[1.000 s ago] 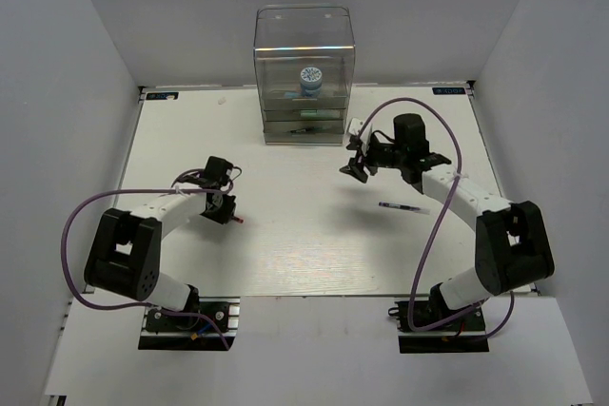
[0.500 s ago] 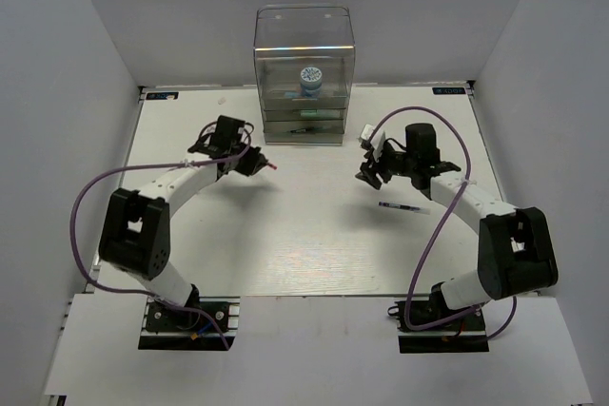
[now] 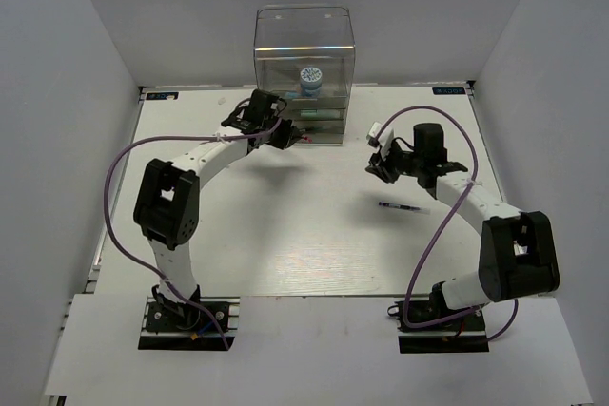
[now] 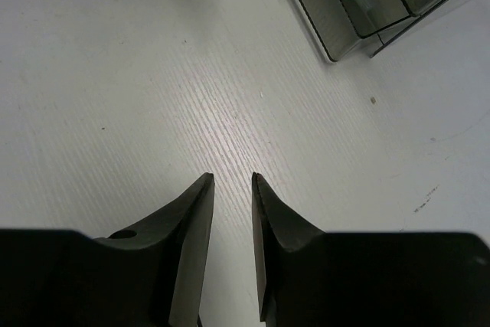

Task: Sort the stationery into containers
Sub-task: Place the pen in the drawer.

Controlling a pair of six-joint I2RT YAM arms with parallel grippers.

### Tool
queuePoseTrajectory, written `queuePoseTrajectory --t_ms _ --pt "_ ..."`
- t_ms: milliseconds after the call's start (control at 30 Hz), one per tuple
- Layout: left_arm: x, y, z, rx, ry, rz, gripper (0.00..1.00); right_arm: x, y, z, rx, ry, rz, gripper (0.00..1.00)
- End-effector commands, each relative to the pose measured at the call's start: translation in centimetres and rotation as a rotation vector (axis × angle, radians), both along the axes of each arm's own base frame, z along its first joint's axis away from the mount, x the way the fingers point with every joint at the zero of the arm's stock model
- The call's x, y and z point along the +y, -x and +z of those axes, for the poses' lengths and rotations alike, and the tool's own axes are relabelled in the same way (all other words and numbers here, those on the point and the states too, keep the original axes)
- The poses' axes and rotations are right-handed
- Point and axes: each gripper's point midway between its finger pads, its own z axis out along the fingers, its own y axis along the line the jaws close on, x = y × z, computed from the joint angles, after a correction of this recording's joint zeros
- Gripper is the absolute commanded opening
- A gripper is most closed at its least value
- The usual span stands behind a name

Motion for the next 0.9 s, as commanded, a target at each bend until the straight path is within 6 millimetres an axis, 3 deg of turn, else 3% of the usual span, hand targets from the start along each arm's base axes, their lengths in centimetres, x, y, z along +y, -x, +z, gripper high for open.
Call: queuePoseTrajectory --t_ms 0,300,367,433,500,700,867 --pt "0.3 -1.0 0.1 0.03 0.03 0.092 0.0 -0.3 0.3 0.9 -0.013 -0.023 -0.005 0.32" --pt "-1.3 -4.6 -0.7 0.051 0.17 0.221 0.0 -0.7 0.9 0.6 0.018 -0.024 -0.016 0.32" --pt "-1.7 -6.0 0.6 0.012 0.191 0.234 0.0 -0.9 0.9 0.6 0.022 -0.024 -0.023 0.32" --pt "-1.7 -6.6 0.0 0.023 0.173 0.246 0.0 -1.0 1.0 0.5 0.026 -0.02 -0.022 0.32" --pt "-2.0 -7.3 1.2 0.001 0.195 0.25 0.0 -1.0 1.2 0.4 0.033 -0.02 -0.023 0.32" --pt "-1.5 -7.7 -1.1 0.057 0.199 0.294 0.0 -1.3 1.5 -0.3 0.06 -0.022 -0.029 0.32" --pt "-1.9 -8.1 -2.5 0.086 0.206 0.305 0.0 -1.3 1.5 -0.2 0.063 -0.018 -0.026 0.42"
